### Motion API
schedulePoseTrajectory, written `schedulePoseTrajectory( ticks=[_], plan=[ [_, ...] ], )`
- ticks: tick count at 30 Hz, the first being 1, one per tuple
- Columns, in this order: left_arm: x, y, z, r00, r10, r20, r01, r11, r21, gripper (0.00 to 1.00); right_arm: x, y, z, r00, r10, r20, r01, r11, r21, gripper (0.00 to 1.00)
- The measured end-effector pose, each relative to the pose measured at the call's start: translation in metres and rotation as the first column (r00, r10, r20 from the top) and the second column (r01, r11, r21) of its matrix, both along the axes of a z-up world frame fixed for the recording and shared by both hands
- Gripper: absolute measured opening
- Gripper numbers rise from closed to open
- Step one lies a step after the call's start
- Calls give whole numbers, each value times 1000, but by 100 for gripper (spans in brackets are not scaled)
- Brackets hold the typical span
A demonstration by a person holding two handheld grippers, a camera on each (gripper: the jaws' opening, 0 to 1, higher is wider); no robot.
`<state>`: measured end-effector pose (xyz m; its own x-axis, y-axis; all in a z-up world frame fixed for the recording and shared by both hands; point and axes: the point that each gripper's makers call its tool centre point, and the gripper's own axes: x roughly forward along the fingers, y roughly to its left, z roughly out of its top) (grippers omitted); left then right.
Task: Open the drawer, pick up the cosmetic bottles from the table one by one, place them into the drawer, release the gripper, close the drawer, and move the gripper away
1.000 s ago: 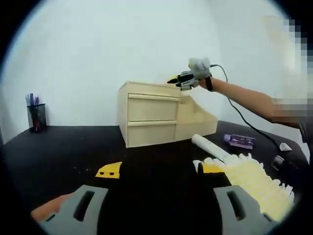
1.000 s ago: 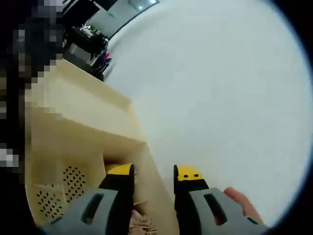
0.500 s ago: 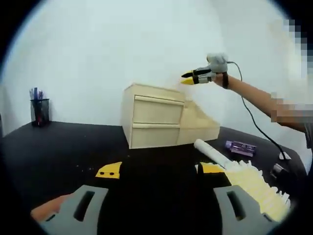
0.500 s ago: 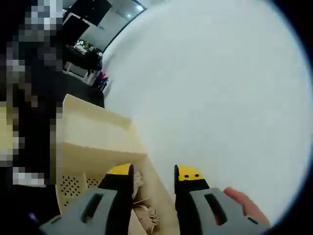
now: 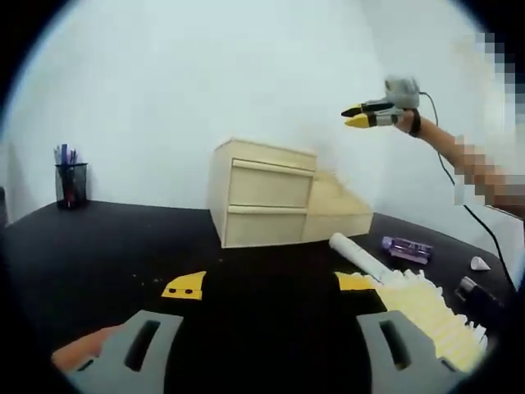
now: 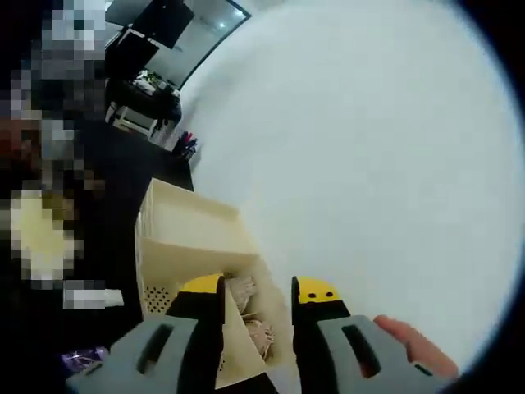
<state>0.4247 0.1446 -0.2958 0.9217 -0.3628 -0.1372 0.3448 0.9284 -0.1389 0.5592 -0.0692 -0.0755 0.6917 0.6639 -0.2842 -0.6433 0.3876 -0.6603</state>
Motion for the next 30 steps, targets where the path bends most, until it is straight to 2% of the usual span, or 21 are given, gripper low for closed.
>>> schedulePoseTrajectory(
  ticks=[1,2,3,7,11,13,17,21,24,25,27,30],
  plan=[
    [0,0,0,1000,2,0,-2,1000,-1,53,-7,1,1,1000,6,20,-6,1000,-11,28],
    [0,0,0,1000,2,0,-2,1000,-2,53,5,2,3,999,16,46,-15,999,-31,27],
    [-1,0,0,1000,0,1,0,1000,-3,53,7,3,4,999,16,51,-15,1000,-25,27],
    [-2,-1,2,1000,-4,4,4,1000,-10,53,-27,3,7,998,38,49,-38,999,-1,27],
    [-3,-1,4,1000,-11,12,11,1000,-24,52,-42,0,11,998,41,44,-41,999,7,27],
    [-3,0,5,1000,-12,15,12,999,-30,52,-41,-2,14,999,38,38,-39,999,10,27],
    [-5,0,10,999,-17,35,18,999,-48,52,-70,-2,-1,1000,24,20,-25,1000,15,27],
    [-5,1,13,999,-19,46,22,998,-58,52,-85,0,-11,1000,-6,-14,6,999,37,27],
    [-6,-2,13,998,-27,51,29,998,-48,52,-98,3,-20,1000,-10,-25,11,999,35,27],
    [-5,-3,13,998,-28,51,30,999,-43,52,-105,5,-22,999,-2,-33,4,999,54,27],
    [-4,-2,11,999,-4,37,5,1000,-20,54,-115,8,-25,999,1,-52,3,997,71,27],
    [-7,7,23,996,76,53,-72,995,-61,59,-129,11,-26,998,12,-67,-6,996,90,27]
  ],
)
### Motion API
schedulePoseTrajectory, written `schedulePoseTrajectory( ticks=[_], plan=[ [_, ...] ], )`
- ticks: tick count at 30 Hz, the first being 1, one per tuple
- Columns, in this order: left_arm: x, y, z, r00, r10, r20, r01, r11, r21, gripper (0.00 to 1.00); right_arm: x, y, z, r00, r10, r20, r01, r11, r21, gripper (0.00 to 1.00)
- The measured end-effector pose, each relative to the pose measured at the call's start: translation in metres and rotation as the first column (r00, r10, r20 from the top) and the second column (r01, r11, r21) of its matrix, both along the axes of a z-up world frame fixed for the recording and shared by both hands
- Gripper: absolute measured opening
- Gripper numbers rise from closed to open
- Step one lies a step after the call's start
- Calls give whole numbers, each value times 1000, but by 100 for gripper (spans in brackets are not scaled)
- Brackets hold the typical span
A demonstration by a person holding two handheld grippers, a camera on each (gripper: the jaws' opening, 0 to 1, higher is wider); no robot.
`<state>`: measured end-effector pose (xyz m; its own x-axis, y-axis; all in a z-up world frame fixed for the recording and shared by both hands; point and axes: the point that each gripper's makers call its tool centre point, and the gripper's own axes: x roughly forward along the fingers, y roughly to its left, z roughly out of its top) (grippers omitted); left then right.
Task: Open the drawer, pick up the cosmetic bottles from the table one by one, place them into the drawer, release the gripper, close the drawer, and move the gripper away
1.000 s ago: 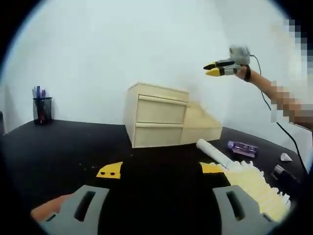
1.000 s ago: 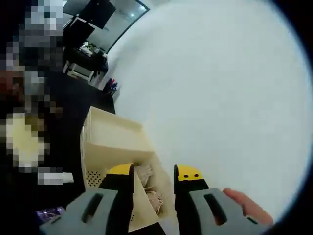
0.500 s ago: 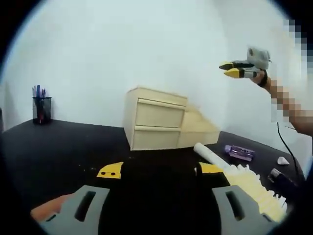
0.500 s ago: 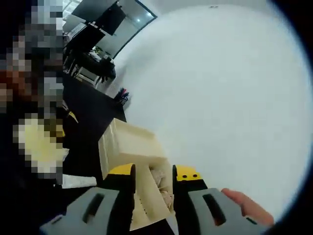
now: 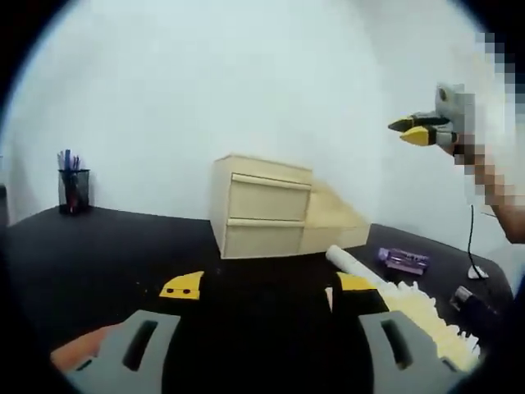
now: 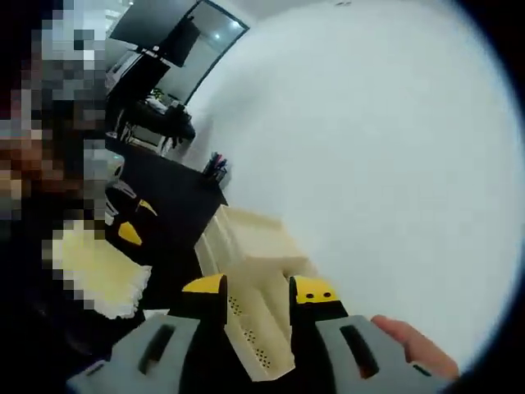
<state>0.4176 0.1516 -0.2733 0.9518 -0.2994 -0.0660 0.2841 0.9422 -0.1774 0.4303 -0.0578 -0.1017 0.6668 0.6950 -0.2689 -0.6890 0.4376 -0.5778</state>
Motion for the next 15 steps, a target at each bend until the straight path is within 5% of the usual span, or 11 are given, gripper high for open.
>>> schedulePoseTrajectory(
  ticks=[3,5,8,15],
  plan=[
    [-7,4,17,999,38,28,-38,999,14,66,-10,6,1,999,2,-51,1,998,60,27],
    [-12,5,34,996,63,68,-71,989,126,71,-13,8,1,998,-7,-62,13,996,83,27],
    [-15,12,55,982,154,108,-176,955,241,79,-12,10,-1,996,-8,-93,18,995,99,27],
    [-38,6,86,950,245,193,-301,884,358,89,-8,8,-17,987,6,-162,9,996,90,27]
  ],
)
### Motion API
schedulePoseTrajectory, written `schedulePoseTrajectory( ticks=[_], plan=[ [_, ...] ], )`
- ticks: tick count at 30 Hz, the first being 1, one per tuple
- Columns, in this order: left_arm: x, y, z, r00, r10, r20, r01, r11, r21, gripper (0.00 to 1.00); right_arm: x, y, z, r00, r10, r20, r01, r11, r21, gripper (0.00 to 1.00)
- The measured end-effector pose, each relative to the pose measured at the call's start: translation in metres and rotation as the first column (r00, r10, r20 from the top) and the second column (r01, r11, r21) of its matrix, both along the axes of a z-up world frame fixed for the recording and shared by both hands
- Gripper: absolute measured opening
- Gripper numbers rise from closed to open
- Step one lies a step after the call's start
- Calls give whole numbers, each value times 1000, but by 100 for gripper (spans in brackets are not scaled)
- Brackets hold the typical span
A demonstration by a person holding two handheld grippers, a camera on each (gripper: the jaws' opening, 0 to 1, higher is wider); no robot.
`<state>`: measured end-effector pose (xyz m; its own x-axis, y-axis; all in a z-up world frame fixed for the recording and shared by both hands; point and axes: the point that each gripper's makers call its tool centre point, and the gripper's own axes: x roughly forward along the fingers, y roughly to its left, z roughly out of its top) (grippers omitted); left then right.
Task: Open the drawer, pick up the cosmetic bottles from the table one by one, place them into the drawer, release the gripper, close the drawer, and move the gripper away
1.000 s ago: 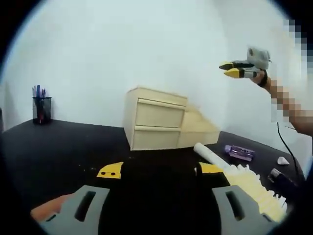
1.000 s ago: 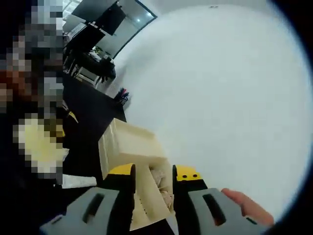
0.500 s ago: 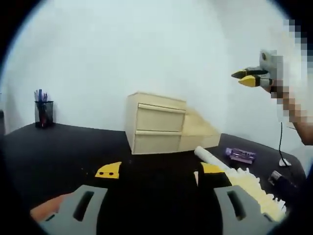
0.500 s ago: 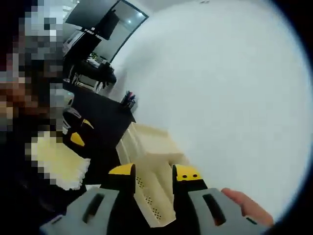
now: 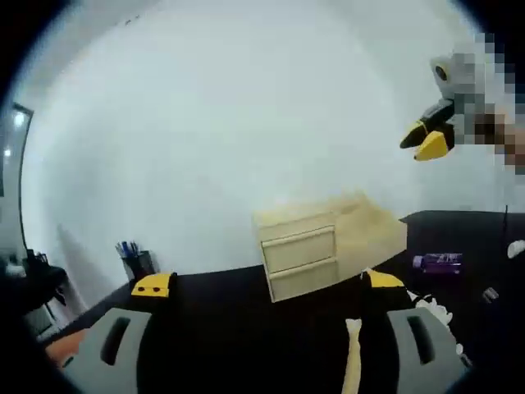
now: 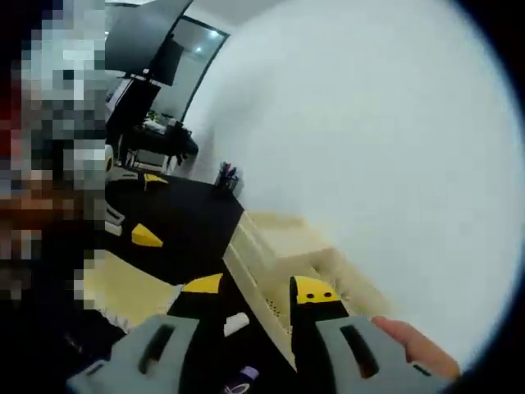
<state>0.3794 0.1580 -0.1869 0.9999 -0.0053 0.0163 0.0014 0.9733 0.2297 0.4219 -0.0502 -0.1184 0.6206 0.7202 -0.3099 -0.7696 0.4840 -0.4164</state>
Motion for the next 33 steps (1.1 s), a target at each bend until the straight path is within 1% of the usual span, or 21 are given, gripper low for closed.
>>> schedulePoseTrajectory(
  ticks=[1,2,3,4,5,6,7,10,12,13,14,17,18,20,21,23,25,27,28,30,33],
  plan=[
    [-2,-1,1,1000,17,3,-17,999,30,91,2,-2,-1,1000,-4,-19,4,1000,11,27],
    [-5,-2,1,999,43,-1,-43,995,86,94,4,-4,-3,999,-9,-35,10,1000,20,27],
    [-7,-5,4,998,56,23,-59,988,142,96,7,-6,-5,999,-12,-49,13,1000,25,27],
    [-9,-9,3,998,53,21,-56,982,180,95,10,-9,-6,998,-20,-64,22,999,33,27],
    [-10,-16,5,998,50,44,-59,974,218,96,11,-11,-8,997,-31,-76,34,998,43,27],
    [-13,-21,3,998,40,49,-51,967,251,96,14,-14,-10,996,-39,-84,43,998,46,27],
    [-13,-25,1,998,39,41,-49,960,277,96,14,-16,-12,994,-50,-94,55,997,54,27],
    [-13,-35,0,999,24,40,-35,948,317,96,18,-22,-19,991,-72,-115,80,994,68,27],
    [-12,-40,0,999,15,40,-28,933,359,96,20,-24,-25,988,-86,-130,96,992,78,27],
    [-11,-43,1,999,14,44,-30,915,401,96,21,-26,-27,986,-90,-137,102,992,80,28],
    [-10,-45,3,999,7,52,-28,903,429,96,23,-27,-30,985,-97,-145,110,990,83,28],
    [-10,-53,6,998,-18,67,-16,880,476,96,22,-30,-38,981,-111,-161,128,987,97,29],
    [-10,-54,8,997,-24,72,-14,868,497,96,22,-30,-40,980,-114,-165,131,987,97,29],
    [-10,-55,11,996,-25,83,-25,834,551,95,21,-30,-45,979,-118,-166,135,986,95,30],
    [-11,-56,11,996,-27,85,-26,824,565,95,20,-30,-48,979,-120,-168,137,986,93,31],
    [-13,-59,14,994,-39,102,-31,796,604,94,17,-30,-52,978,-117,-174,135,986,93,31],
    [-12,-61,17,992,-45,116,-41,761,647,94,16,-29,-55,977,-117,-178,135,986,94,31],
    [-15,-65,20,989,-59,135,-53,710,702,94,16,-29,-59,976,-116,-182,135,986,96,31],
    [-16,-67,20,988,-67,140,-54,696,716,93,16,-29,-61,976,-115,-186,134,986,96,31],
    [-18,-67,20,988,-67,138,-57,676,735,92,18,-31,-63,975,-116,-191,136,986,99,31],
    [-19,-69,22,987,-77,143,-55,672,739,92,19,-31,-64,973,-119,-200,145,982,119,31]
  ],
)
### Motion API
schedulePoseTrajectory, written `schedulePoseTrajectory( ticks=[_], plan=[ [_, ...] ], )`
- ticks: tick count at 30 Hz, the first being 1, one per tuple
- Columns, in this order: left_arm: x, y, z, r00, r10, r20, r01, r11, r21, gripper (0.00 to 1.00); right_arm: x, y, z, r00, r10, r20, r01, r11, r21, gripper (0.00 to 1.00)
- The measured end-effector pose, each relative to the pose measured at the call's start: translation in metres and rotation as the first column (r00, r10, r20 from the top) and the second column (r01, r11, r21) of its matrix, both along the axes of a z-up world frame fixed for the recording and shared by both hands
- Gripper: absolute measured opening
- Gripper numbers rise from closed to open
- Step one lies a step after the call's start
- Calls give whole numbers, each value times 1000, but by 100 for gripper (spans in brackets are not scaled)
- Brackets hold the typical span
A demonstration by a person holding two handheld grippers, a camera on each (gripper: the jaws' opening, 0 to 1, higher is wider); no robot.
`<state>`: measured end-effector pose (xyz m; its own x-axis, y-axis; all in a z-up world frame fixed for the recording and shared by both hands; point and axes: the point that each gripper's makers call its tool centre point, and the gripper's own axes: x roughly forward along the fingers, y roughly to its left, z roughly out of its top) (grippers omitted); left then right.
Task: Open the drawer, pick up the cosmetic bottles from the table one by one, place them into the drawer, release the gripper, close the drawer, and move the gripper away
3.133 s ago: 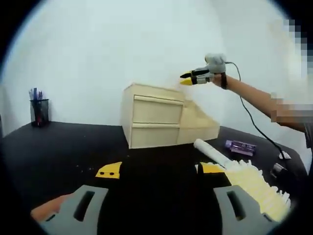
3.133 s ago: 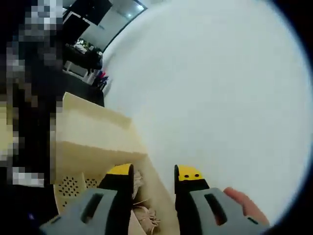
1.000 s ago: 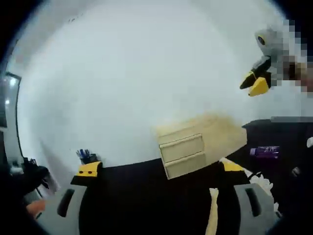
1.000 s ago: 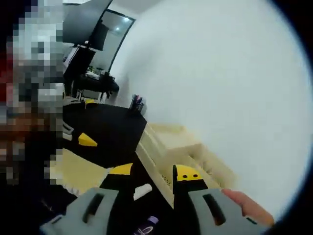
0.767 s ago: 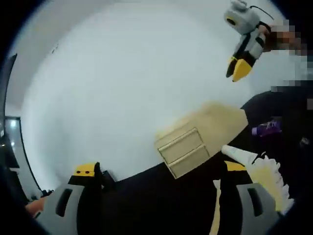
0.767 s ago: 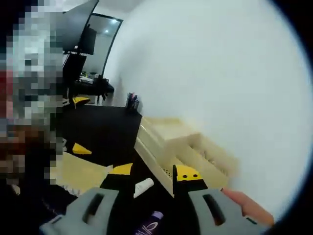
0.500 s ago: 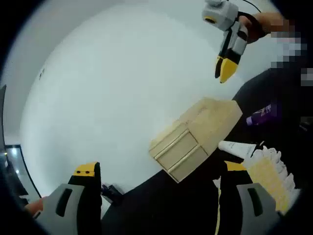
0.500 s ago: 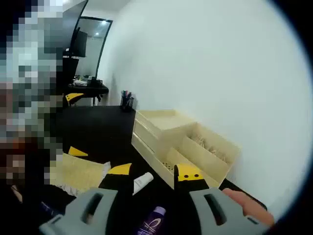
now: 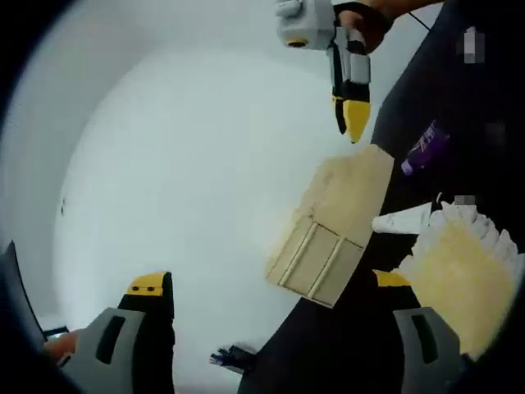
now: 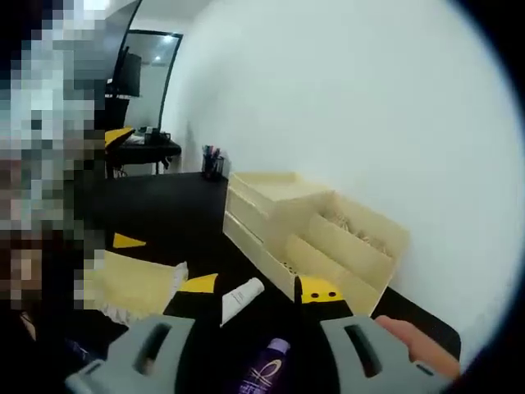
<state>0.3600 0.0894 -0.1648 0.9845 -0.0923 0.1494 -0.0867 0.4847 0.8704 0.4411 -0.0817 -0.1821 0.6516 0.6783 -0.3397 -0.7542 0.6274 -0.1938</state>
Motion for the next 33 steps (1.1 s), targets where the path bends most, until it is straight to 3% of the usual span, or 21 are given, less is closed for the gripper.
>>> schedulePoseTrajectory(
  ticks=[5,9,13,18,21,26,33],
  plan=[
    [6,1,0,1000,-12,2,12,1000,-16,92,3,0,-6,999,-28,-15,29,999,16,32],
    [15,1,-4,1000,-20,-6,19,999,-46,92,12,-2,1,995,-96,10,96,995,33,33],
    [24,2,-14,999,-27,-28,25,996,-82,87,16,1,5,993,-114,-8,114,991,65,32],
    [33,11,-21,998,-50,-38,42,980,-194,86,29,1,8,988,-156,-12,156,986,53,32],
    [31,15,-26,997,-53,-52,40,974,-224,86,39,-2,8,982,-186,-25,187,981,46,32],
    [33,21,-42,992,-71,-102,38,956,-290,85,44,11,-9,979,-167,-118,175,983,54,32],
    [34,18,-57,985,-93,-146,39,941,-337,85,60,35,-29,974,-184,-134,185,983,-5,30]
  ],
)
